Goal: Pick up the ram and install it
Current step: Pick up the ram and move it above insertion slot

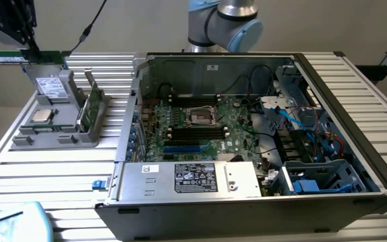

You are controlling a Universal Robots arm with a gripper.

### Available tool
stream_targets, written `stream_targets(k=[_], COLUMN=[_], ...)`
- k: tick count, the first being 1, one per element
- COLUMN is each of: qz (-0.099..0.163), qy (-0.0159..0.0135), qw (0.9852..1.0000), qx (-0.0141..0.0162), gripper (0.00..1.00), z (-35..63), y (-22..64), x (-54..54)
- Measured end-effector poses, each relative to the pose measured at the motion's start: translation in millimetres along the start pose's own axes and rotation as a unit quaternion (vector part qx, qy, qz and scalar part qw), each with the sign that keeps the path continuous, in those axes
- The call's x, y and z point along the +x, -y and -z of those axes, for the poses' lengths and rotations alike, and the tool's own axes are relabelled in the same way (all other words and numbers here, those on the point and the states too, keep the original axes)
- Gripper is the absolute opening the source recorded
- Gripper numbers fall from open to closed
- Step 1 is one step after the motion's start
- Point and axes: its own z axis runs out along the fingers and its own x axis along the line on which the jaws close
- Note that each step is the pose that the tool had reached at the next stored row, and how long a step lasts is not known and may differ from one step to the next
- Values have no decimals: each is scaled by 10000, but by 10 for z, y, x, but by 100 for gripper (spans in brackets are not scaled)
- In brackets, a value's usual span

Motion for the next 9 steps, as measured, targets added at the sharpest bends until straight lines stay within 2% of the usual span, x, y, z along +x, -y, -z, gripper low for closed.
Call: stream_targets(k=[4, 9], qz=[-2, -3], qy=[4, 10], qw=[10000, 10000], qx=[-32, -71], gripper=[14, 14], z=[117, 183], y=[138, 322], x=[4, 15])
